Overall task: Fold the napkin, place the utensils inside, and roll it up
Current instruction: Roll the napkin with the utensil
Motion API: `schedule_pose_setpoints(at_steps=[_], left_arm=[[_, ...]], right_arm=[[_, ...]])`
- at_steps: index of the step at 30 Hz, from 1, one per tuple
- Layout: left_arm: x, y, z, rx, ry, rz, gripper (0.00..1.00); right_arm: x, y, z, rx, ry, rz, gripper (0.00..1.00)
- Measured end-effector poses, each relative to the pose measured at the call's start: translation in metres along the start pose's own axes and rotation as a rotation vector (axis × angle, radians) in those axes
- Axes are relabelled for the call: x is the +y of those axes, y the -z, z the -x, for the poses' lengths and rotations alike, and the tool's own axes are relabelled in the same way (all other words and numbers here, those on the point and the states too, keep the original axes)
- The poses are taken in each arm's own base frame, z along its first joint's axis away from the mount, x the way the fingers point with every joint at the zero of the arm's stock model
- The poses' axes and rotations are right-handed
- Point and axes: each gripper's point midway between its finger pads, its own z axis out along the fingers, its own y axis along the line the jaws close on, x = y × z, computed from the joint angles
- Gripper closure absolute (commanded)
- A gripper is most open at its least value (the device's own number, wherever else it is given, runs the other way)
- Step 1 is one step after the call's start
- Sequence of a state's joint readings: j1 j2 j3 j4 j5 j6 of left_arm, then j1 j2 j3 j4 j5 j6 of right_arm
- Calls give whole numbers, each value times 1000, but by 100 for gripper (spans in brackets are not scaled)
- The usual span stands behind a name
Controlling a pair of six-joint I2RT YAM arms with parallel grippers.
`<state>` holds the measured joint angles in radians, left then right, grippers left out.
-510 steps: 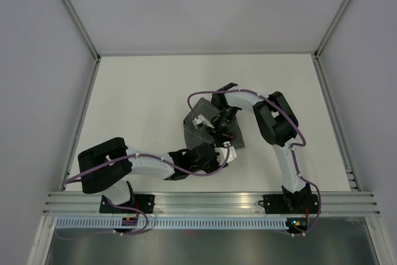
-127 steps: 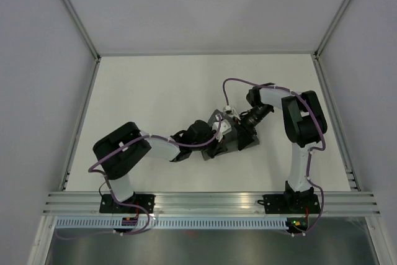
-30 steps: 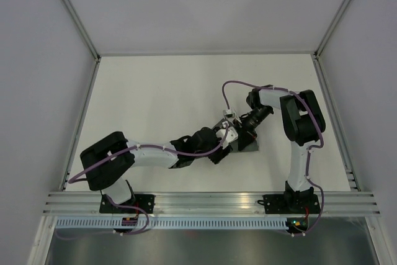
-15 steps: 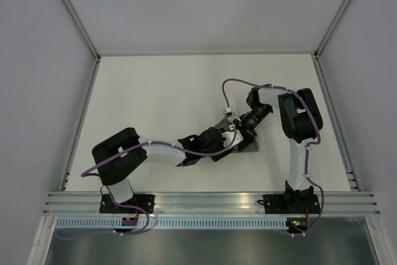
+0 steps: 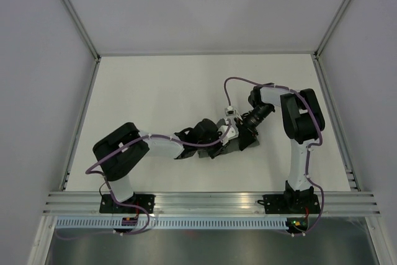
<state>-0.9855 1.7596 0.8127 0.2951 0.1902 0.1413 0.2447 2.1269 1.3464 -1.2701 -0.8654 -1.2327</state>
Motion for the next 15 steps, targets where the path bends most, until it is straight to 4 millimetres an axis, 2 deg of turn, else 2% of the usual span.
schedule_pose_setpoints(at_steps=[5,11,15], left_arm=[[9,1,1,-36,122,-79,98],[15,2,-1,-58,252,-170,98],[15,0,-1,-41,316,-235,98]], right_arm=[[-5,11,7,-28,62,-65,44],[-10,45,22,-118,152,-246,39],[-1,67,34,-172,245,-385,38]])
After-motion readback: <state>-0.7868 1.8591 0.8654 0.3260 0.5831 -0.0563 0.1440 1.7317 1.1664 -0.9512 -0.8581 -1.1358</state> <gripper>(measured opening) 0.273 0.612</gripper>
